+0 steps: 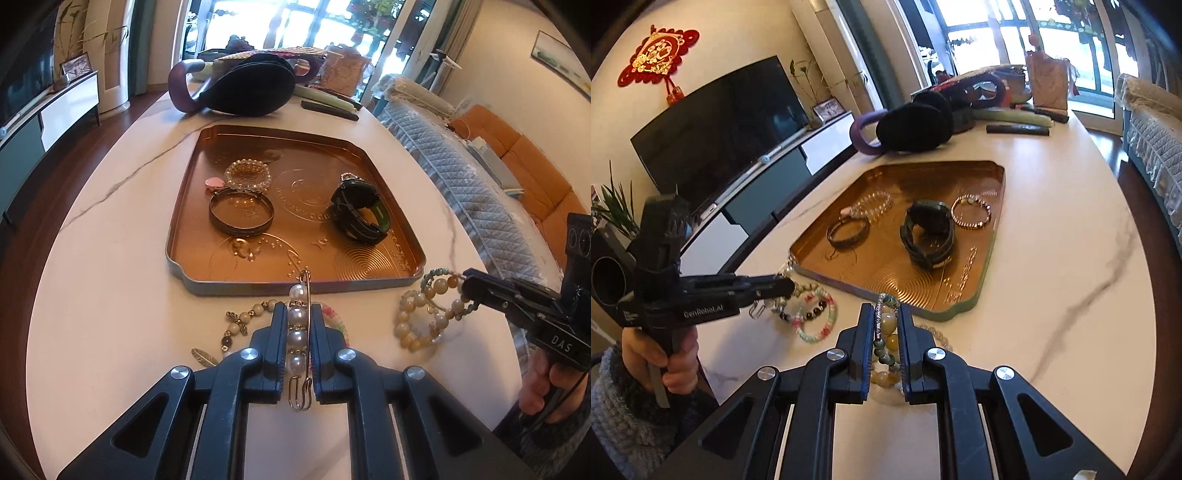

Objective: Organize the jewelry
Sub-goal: 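Lift the pearl pin and jade bracelet and carry both toward the copper tray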

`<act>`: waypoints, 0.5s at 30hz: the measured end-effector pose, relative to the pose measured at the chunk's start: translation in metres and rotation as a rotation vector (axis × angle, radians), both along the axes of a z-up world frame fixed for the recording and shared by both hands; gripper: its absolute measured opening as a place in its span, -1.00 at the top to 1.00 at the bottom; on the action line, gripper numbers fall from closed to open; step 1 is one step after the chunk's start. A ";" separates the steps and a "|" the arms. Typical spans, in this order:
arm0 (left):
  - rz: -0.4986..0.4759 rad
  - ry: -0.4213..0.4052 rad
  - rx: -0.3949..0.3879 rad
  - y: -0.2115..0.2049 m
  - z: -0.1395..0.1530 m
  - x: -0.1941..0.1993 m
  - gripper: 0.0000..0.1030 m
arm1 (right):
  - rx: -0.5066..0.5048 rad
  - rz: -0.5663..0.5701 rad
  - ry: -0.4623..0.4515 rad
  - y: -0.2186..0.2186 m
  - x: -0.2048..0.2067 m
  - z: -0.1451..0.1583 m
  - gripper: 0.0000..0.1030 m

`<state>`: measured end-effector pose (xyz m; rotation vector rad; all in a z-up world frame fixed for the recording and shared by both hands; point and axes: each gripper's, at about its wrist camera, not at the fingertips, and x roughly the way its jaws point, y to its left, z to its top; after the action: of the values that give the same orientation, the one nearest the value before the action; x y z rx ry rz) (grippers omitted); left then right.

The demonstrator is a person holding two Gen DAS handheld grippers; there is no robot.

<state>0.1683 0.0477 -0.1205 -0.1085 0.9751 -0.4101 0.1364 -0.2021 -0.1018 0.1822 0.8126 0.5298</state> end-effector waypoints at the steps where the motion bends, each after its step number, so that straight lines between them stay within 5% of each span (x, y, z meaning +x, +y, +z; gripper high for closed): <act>1: 0.001 0.001 0.000 0.000 0.000 0.000 0.77 | 0.000 0.003 0.003 0.001 0.001 -0.001 0.77; 6: 0.002 0.005 0.005 -0.003 0.000 0.000 0.77 | 0.068 0.052 0.003 0.004 -0.001 0.001 0.76; 15: 0.000 0.012 0.020 -0.006 -0.004 0.001 0.77 | -0.045 0.020 0.030 0.007 0.002 -0.011 0.70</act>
<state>0.1693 0.0421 -0.1247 -0.0928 0.9911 -0.4000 0.1386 -0.1948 -0.1131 0.1410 0.8553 0.5286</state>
